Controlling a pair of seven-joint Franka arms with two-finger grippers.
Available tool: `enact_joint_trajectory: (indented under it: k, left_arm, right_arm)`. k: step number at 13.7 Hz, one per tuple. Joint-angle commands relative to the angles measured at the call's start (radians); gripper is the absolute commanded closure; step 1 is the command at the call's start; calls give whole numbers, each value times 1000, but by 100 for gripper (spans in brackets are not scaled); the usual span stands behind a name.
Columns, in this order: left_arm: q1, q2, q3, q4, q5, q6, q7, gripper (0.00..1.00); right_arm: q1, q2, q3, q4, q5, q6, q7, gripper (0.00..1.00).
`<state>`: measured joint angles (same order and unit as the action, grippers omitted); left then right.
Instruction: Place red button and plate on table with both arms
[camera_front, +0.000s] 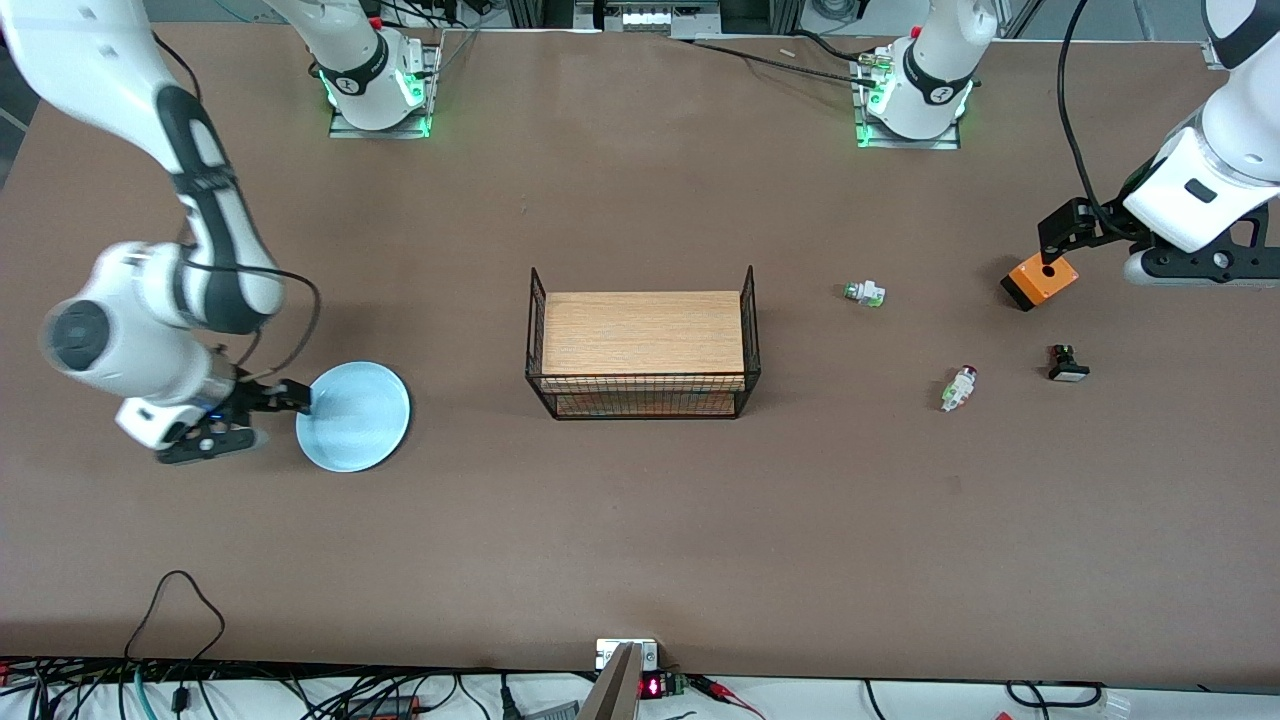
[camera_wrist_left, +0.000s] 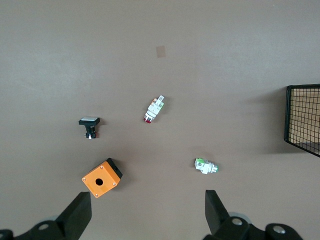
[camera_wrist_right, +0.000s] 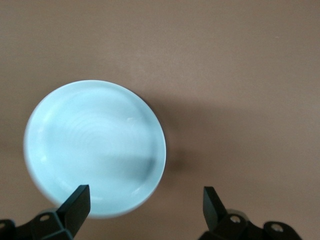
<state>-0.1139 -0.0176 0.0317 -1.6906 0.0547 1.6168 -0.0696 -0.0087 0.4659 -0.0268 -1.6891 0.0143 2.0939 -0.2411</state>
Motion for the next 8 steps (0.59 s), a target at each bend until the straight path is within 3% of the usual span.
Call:
enact_joint_trajectory:
  k: [1,4,8]
  left_arm:
    - [3,4,1,23,-24,-18,22,0]
    - [2,4,1,23,-24,-20,22,0]
    - [3,4,1,23,-23,-20,24,0]
  right_arm:
    - [-19,-44,1,146,7,-263,70,0]
    - [4,-101,2,259,-4,-483,210,0]
    - [33,-202,-7,305,-7,-613,313,0]
